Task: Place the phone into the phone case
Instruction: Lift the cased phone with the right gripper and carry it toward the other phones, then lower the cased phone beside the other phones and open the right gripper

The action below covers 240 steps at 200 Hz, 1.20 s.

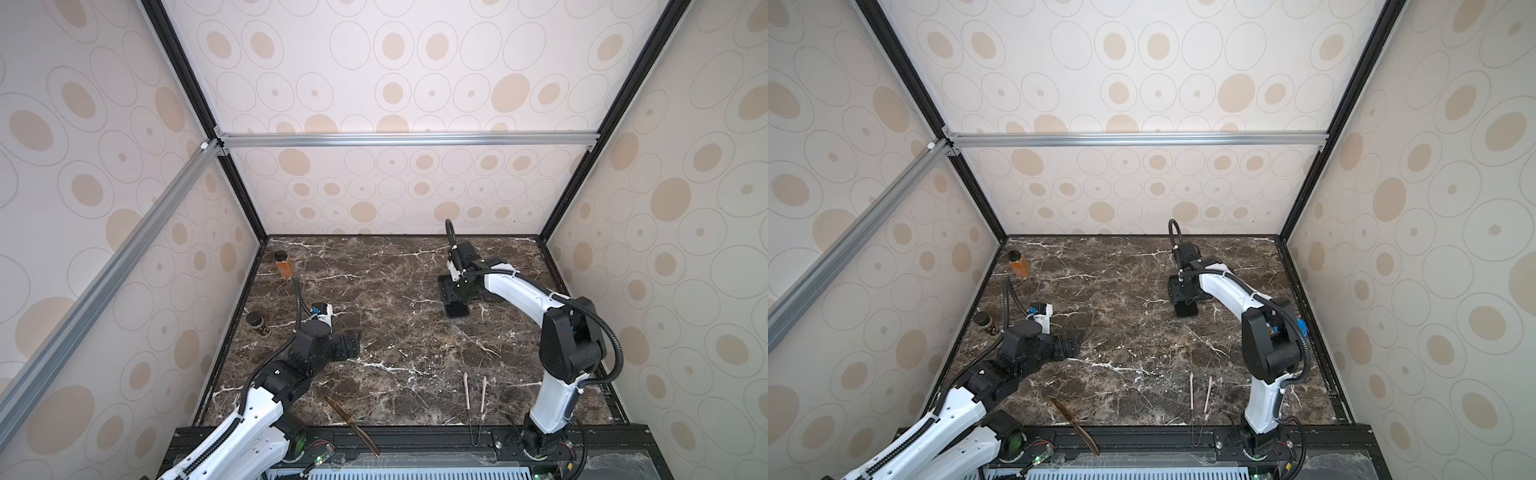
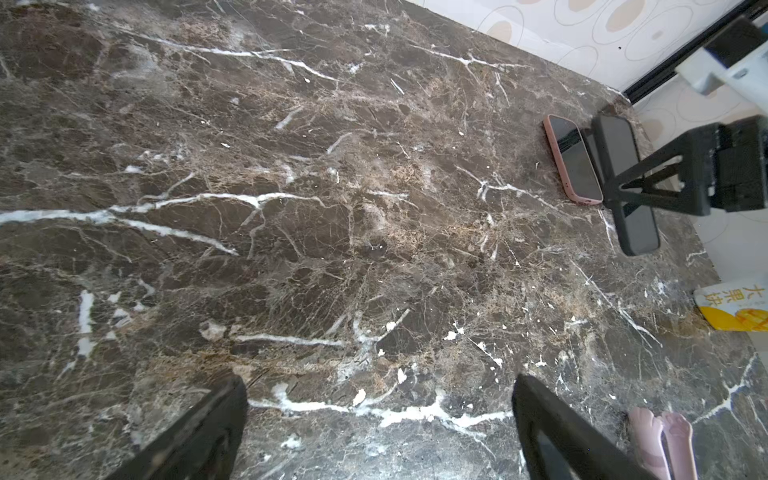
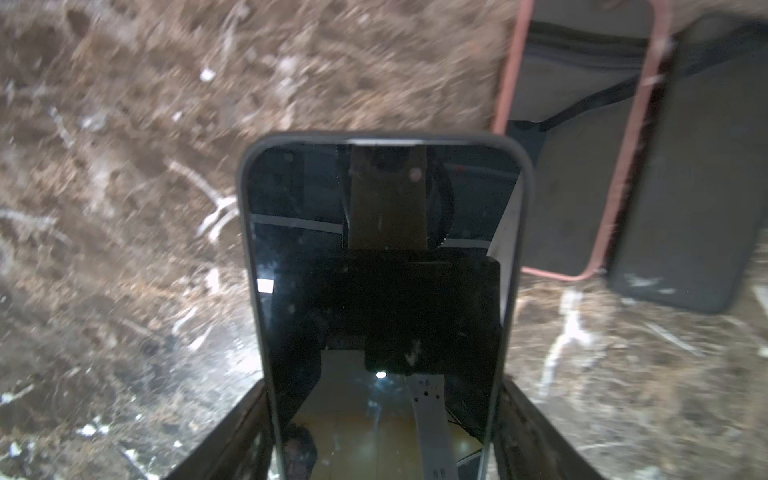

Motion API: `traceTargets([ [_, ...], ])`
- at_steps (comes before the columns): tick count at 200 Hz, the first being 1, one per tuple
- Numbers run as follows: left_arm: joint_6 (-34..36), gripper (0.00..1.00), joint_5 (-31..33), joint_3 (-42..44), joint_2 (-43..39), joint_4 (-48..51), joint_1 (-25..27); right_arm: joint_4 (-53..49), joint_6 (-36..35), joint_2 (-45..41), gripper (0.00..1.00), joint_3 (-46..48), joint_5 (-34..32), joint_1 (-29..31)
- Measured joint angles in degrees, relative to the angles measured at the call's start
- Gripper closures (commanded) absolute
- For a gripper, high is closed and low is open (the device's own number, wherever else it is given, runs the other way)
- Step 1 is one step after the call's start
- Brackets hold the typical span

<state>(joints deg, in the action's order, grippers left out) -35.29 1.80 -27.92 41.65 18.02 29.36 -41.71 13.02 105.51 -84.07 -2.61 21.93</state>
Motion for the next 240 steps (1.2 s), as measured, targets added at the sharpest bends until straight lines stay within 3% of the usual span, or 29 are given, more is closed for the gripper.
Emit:
traceTargets([
  [65,0.04,0.00,0.02,0.15,-0.31,-0.94,-0.02,-2.21,-6.45,1.38,0.77,-5.70,-2.14,-12.70],
  [139,0.07,0.00,0.07,0.17,0.31,-1.86,-0.02,-1.79,-10.99,6.60,0.78,-8.61,-4.22,-22.67],
  [240,0.15,0.00,1.51,0.20,0.46,-2.93,-0.09,0.11,-13.60,16.28,0.77,-16.15,-7.10,-27.41],
])
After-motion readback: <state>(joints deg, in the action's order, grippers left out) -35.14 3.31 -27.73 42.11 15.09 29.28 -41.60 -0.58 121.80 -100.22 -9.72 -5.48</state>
